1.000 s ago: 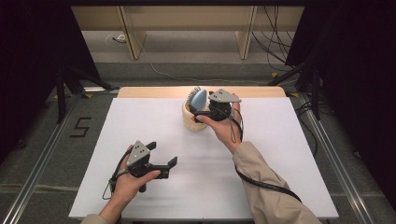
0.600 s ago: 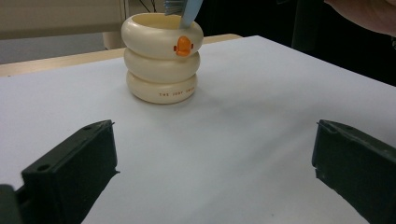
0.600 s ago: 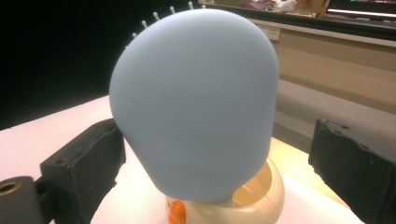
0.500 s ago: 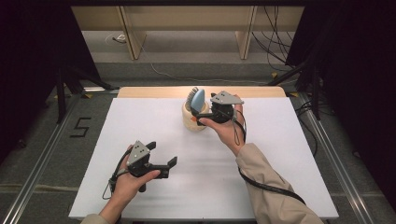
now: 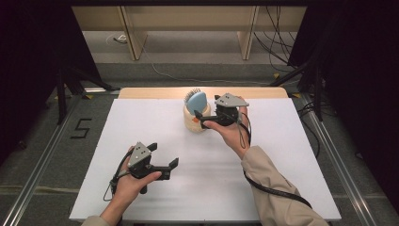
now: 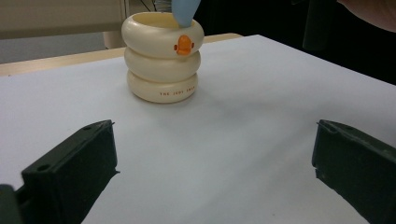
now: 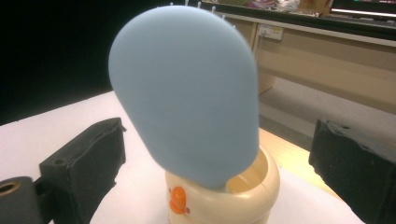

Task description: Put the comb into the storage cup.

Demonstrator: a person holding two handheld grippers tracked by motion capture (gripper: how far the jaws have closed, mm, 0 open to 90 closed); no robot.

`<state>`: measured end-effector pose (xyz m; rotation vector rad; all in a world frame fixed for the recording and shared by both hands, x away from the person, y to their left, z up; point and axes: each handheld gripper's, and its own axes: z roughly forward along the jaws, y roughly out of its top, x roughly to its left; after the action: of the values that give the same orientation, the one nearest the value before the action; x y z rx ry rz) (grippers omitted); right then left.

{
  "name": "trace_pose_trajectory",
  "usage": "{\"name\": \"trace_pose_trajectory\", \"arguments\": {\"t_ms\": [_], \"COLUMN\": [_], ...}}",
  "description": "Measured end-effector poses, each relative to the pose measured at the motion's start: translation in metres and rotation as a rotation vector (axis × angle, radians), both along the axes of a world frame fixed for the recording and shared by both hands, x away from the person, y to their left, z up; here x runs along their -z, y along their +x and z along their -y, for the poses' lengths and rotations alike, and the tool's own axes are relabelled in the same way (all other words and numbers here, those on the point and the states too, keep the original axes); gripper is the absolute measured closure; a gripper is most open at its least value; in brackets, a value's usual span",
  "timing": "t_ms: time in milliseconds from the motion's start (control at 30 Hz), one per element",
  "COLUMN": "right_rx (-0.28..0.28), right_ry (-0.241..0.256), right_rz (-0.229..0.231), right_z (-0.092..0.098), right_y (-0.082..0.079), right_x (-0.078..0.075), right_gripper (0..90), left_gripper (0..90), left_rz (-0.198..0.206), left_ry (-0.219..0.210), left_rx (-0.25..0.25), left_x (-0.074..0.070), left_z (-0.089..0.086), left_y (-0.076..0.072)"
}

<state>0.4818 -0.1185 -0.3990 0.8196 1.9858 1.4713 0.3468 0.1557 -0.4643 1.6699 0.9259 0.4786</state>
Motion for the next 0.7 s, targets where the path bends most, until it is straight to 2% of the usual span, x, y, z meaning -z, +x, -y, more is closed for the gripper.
{"name": "trace_pose_trajectory", "arguments": {"t_ms": [333, 700], "right_rx": [0.010, 0.028], "right_ry": [-0.006, -0.011], "right_rz": [-0.001, -0.013], "right_z": [0.009, 0.028], "right_y": [-0.002, -0.005], "right_x": [0.002, 0.006], "right_gripper": [4.4, 4.4], "left_gripper": [0.0, 0.0], "left_rz": [-0.002, -0.006], "left_ry": [0.001, 0.003], "left_rx": [-0.001, -0.006], "left_x": [0.001, 0.002], "left_z": [0.000, -0.001], "left_y": [0.000, 0.001]}}
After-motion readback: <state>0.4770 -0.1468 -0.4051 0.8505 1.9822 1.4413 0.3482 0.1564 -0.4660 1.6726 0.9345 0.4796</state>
